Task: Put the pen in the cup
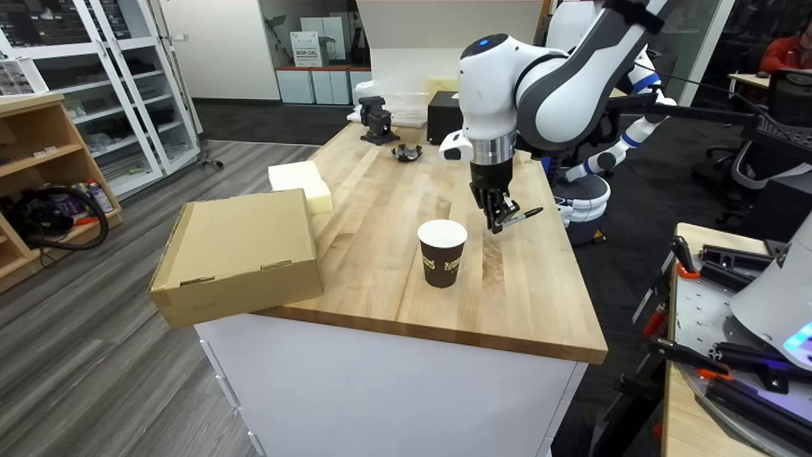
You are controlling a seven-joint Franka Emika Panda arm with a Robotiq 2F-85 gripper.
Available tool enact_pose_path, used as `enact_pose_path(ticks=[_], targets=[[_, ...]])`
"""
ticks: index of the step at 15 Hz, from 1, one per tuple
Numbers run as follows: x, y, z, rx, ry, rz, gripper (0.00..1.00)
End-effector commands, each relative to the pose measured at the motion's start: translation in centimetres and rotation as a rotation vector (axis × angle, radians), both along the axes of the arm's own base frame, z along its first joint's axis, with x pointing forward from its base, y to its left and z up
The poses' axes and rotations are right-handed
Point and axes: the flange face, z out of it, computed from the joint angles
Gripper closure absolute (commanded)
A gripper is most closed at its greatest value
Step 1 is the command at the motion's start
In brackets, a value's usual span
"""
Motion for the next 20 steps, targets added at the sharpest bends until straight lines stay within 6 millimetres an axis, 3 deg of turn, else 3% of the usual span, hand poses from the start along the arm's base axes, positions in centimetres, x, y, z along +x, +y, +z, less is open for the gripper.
enact_pose_path(ticks=[1,12,20], targets=[[0.0,-0.6,3.3,-0.024,0.005,0.016,0.94],[2.6,3.0,8.8,-0.022,-0.134,0.178,0.94],[4.4,5.9,9.4,0.033,-0.150,0.292,0.94]])
